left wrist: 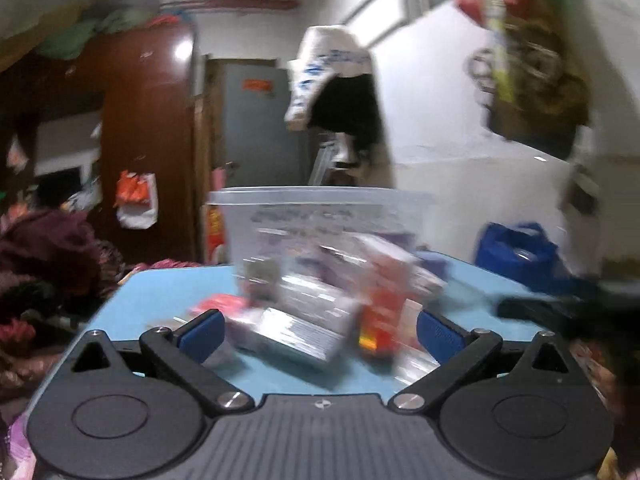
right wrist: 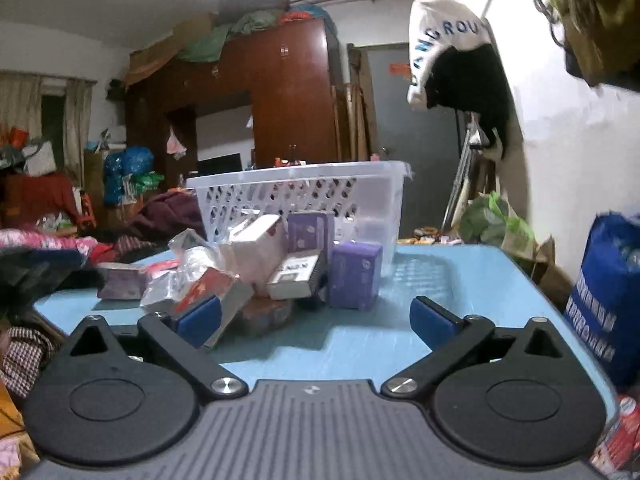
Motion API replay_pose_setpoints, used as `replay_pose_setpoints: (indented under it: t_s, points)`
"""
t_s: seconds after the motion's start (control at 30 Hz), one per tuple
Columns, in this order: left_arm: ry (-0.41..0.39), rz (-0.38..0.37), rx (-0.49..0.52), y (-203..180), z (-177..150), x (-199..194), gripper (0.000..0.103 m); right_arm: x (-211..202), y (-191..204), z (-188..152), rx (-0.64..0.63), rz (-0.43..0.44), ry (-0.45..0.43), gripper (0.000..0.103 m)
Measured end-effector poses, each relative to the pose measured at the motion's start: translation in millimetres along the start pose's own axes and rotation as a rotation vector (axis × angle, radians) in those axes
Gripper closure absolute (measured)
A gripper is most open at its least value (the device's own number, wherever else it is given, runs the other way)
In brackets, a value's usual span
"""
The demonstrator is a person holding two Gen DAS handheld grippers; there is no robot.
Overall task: Organize objects
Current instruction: 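Grasp the small clear bag with the left gripper while the right grasps the red box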
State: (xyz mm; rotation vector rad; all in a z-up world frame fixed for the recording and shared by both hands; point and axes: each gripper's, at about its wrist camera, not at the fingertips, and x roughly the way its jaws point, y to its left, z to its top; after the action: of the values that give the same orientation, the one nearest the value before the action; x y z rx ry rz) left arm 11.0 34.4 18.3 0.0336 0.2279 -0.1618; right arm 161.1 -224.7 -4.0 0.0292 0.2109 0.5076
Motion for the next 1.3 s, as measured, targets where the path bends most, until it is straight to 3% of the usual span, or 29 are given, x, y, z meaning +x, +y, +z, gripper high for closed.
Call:
replay_pose_setpoints:
  t_s: [0.07,0.13,0.23,0.3,0.37,0.4,0.47,0.53,0.57,0.77,0.87,0.9,0.97,1.07,1.3]
  points:
    - [0.023,-0.035,0.040,-16,-4,0,0.000,0,-3,3,0.013,-0.026,-0.006,0.000]
    - [0.040,-0.016,0.074,-28,-11,5,0.001,-2,-4,5,0.031,-0.006,-0.004,0.000]
    - [0.094,-0.012,0.080,-33,-21,23,0.011,-9,5,0,0.019,0.015,-0.014,0.000]
    - [0.106,-0.013,0.086,-34,-29,28,0.023,-9,15,-8,-0.007,0.018,-0.013,0.001]
    - [0.099,0.014,0.091,-32,-36,28,0.050,-4,24,-12,-0.013,0.049,-0.007,0.004]
    - [0.096,0.024,0.086,-28,-37,27,0.053,0,30,-13,-0.023,0.068,-0.001,0.009]
    - [0.086,0.032,0.066,-16,-37,22,0.053,6,41,-15,-0.051,0.079,0.005,0.016]
    - [0.072,0.062,0.081,-7,-39,18,0.053,14,52,-16,-0.078,0.097,0.017,0.031]
    - [0.066,0.078,0.091,-5,-41,17,0.053,16,56,-16,-0.094,0.106,0.028,0.032]
    - [0.054,0.085,0.072,12,-44,14,0.052,32,79,-20,-0.175,0.102,0.069,0.030]
    - [0.048,0.089,0.092,9,-44,15,0.051,38,87,-23,-0.227,0.094,0.085,0.021]
    - [0.045,0.090,0.097,11,-44,14,0.051,40,89,-24,-0.247,0.085,0.087,0.021]
    - [0.042,0.080,0.096,11,-44,14,0.051,37,87,-25,-0.247,0.081,0.074,0.033]
    - [0.035,0.070,0.093,10,-45,14,0.052,27,80,-22,-0.217,0.129,0.062,0.035]
    - [-0.007,0.060,0.092,9,-43,8,0.052,8,75,-14,-0.193,0.134,0.012,0.038]
